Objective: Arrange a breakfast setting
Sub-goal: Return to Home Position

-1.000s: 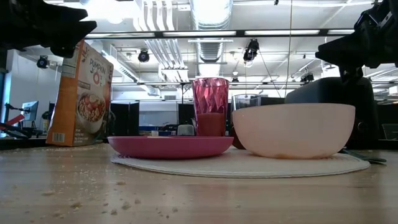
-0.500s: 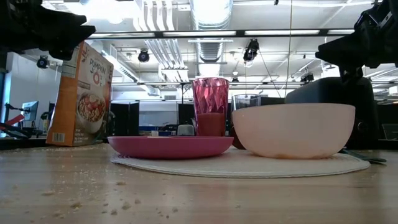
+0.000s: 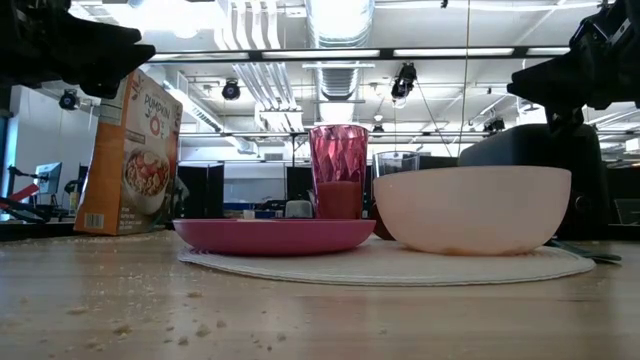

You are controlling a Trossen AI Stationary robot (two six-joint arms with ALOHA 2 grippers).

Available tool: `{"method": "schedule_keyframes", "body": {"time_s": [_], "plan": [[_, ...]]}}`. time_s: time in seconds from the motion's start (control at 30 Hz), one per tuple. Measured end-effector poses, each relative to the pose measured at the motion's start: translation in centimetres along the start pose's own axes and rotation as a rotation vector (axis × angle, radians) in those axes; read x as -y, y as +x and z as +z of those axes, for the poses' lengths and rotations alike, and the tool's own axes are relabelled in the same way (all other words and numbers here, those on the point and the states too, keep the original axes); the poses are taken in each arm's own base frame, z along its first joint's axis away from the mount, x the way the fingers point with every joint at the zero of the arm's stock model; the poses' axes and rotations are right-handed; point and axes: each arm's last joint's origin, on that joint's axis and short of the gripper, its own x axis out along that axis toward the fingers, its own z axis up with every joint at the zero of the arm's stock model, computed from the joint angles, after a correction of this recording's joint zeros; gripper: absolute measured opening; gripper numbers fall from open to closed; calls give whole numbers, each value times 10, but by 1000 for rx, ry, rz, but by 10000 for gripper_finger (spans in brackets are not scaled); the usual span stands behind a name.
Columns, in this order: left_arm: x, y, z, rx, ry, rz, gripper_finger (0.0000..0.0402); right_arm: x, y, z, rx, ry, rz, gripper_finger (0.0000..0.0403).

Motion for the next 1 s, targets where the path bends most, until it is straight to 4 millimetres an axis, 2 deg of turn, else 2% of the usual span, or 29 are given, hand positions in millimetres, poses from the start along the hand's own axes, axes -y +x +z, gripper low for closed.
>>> {"method": "schedule_keyframes", "body": {"time_s": [1.0], "plan": [[2, 1, -6, -56, 25, -22, 191, 0, 0, 0, 0, 0, 0, 73]]}}
